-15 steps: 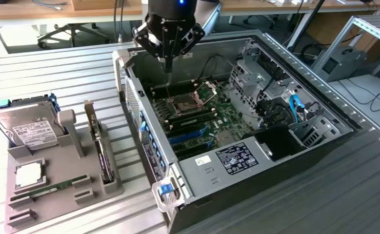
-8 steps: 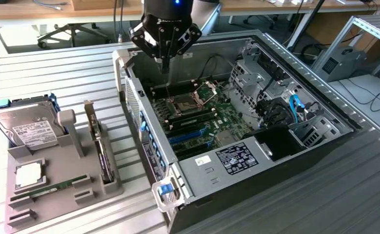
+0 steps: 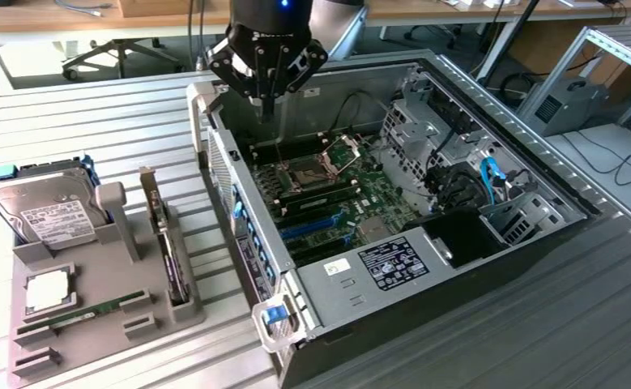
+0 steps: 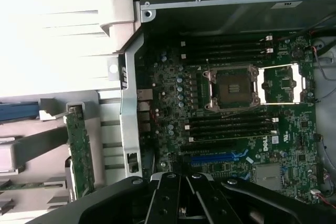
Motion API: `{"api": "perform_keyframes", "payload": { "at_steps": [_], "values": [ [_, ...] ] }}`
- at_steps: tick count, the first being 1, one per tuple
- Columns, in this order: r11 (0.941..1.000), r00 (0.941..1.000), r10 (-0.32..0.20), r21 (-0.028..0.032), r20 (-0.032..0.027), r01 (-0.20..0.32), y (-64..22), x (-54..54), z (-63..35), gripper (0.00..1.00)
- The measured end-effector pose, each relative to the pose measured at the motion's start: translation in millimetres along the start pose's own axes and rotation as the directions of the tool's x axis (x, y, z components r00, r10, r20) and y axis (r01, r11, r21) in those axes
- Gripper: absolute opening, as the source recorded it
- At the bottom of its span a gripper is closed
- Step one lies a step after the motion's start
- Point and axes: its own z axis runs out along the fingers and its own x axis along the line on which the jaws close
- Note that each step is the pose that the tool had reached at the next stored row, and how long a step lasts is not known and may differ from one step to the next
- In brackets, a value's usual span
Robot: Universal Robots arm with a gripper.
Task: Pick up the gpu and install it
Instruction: 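Reach for the gpu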
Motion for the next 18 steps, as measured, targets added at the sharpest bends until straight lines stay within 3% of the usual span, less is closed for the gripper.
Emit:
{"api": "perform_keyframes", "payload": {
  "at_steps": [7, 18],
  "values": [
    [1.0000, 1.0000, 0.000, 0.0000, -0.0001, 0.000, -1.5, 20.3, -0.6, 0.11],
    [1.0000, 1.0000, 0.000, 0.0000, 0.0000, 0.000, -2.0, 27.0, -0.8, 0.11]
  ]
}}
